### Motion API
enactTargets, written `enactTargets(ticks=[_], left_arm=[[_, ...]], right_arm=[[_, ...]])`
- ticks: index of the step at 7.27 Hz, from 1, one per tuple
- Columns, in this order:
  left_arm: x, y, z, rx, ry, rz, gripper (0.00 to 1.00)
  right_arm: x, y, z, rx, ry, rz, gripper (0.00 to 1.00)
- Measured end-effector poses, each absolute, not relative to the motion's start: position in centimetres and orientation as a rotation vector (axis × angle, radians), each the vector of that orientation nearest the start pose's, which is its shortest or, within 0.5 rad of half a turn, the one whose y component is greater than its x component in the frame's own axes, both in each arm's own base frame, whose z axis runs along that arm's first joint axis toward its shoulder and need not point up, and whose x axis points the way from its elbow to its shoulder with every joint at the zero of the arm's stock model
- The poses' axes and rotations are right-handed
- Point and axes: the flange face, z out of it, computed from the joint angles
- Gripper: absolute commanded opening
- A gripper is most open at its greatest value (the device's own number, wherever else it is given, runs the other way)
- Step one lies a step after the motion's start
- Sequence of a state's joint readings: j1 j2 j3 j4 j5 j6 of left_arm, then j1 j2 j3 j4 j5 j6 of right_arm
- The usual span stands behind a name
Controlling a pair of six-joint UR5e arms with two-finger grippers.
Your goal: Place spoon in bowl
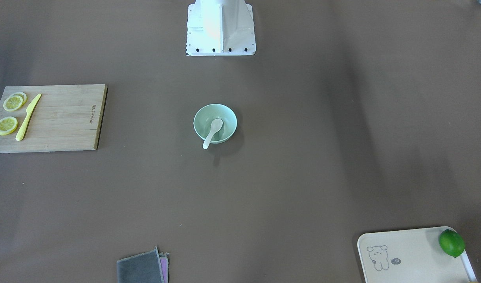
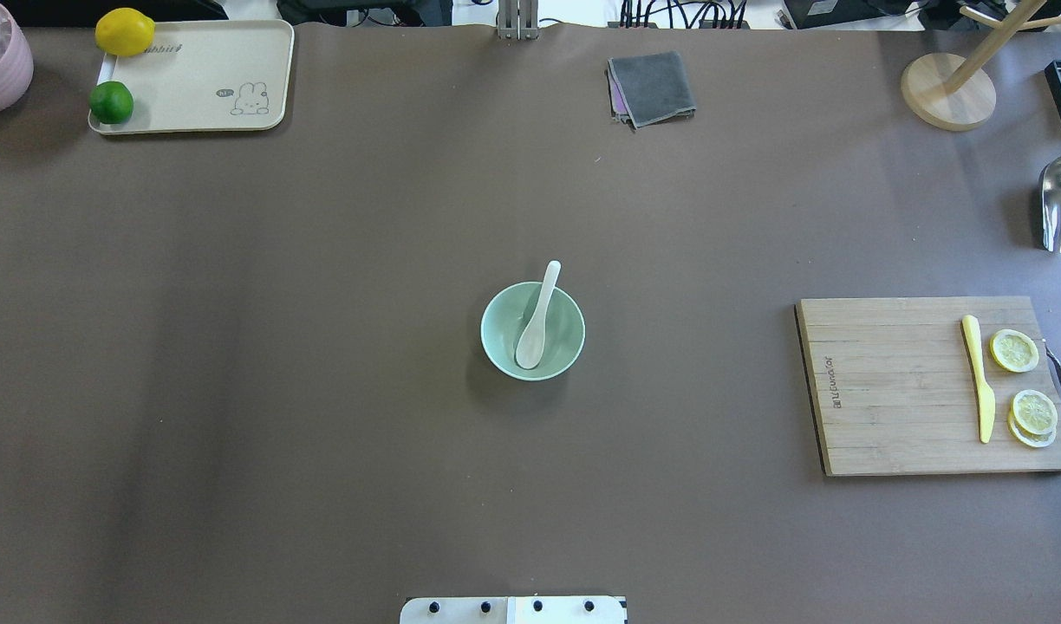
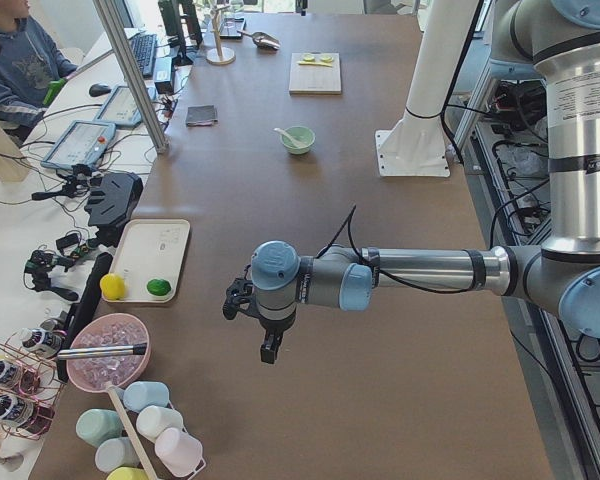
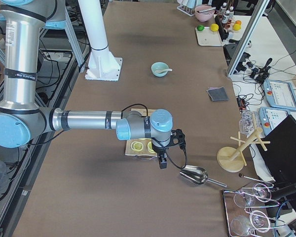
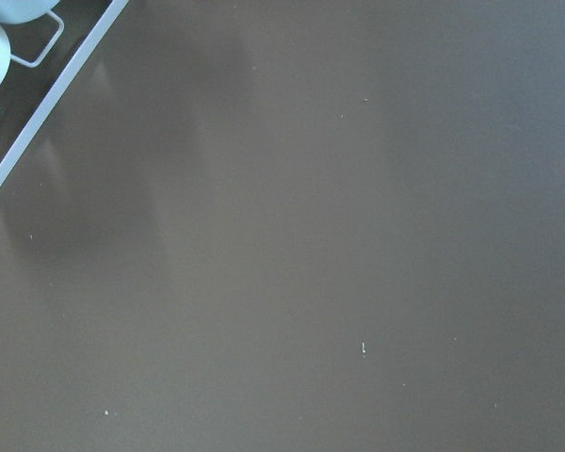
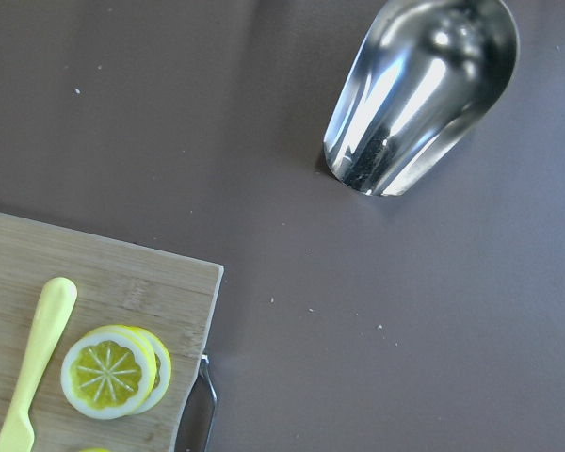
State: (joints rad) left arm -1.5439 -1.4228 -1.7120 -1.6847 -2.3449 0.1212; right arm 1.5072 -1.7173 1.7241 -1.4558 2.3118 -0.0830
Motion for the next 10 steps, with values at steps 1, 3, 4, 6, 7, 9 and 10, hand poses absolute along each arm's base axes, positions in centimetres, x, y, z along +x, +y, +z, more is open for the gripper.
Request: enactTargets(ticks=[1,3,4,6,7,9,10], left_arm=[[-5.1,-43.9,64.2,0.142,0.786,0.181,0.98],[-4.9,-44.2,63.7,0.131,0.806,0.172,0.98],[-4.9,-44.3,63.2,0.106,0.81,0.159,0.98],[-4.9,-44.2,62.4,0.038,0.812,0.132,0.98],[-4.9,-44.2,62.4,0.025,0.816,0.129,0.98],[-4.9,-44.7,61.9,0.033,0.816,0.135,0.98],[-4.9,-45.2,61.5,0.04,0.812,0.139,0.98]], right_arm=[[4.1,-43.3,64.7,0.115,-0.752,-0.174,1.0],[4.4,-41.8,65.8,0.097,-0.768,-0.161,1.0],[4.4,-41.4,66.0,0.09,-0.773,-0.157,1.0],[4.2,-41.2,66.1,0.081,-0.796,-0.15,1.0],[4.1,-41.1,66.1,0.079,-0.813,-0.149,1.0],[4.1,-41.0,66.1,0.076,-0.825,-0.149,1.0],[4.1,-41.0,66.1,0.077,-0.827,-0.15,1.0]])
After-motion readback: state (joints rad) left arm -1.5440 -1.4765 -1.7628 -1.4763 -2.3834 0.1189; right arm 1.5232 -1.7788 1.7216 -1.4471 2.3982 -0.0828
